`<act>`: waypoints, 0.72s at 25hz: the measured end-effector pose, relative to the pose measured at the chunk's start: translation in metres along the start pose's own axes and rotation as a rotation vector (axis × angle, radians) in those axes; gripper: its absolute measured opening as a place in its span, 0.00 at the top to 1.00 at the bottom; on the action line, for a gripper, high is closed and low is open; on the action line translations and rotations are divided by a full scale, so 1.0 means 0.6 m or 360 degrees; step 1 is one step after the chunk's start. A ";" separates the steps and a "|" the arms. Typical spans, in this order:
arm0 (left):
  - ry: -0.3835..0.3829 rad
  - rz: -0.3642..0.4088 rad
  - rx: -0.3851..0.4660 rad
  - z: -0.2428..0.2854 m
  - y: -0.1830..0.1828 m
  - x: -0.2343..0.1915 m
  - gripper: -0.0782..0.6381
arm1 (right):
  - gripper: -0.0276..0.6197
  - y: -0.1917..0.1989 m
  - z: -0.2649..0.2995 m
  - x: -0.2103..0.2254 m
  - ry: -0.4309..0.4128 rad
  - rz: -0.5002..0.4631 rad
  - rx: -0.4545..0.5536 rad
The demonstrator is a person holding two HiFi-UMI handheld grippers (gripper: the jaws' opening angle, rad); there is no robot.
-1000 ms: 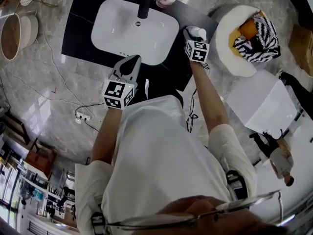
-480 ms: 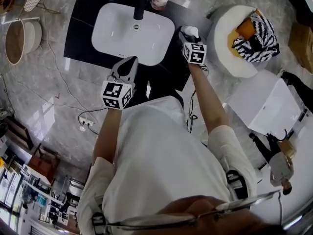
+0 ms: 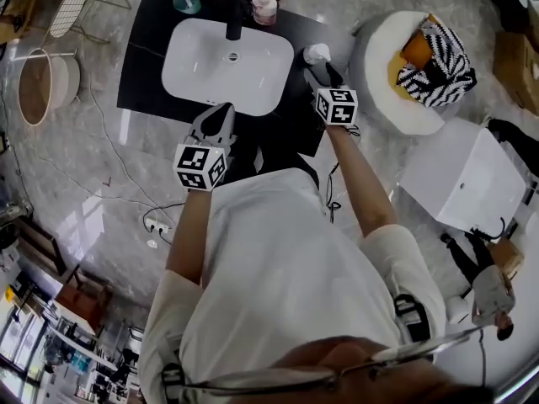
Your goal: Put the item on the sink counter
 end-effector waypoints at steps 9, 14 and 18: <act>0.0128 0.0133 0.0092 -0.040 -0.020 0.011 0.88 | 0.64 0.031 -0.105 -0.072 0.0004 0.0033 0.0061; 0.0223 0.0165 0.0139 -0.087 -0.019 0.000 0.88 | 0.70 0.060 -0.163 -0.144 0.0072 0.0017 0.0080; 0.0289 0.0199 0.0151 -0.128 -0.012 -0.023 0.88 | 0.73 0.068 -0.204 -0.210 0.0116 0.0044 0.0134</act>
Point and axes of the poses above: the fingertips, and each gripper's own axes: z forward along the fingers, x to its right, y out of its underside, the point moved 3 cm from there along -z, backward along the fingers, and after that the axes turned 7 degrees about z, right-handed, at the moved point
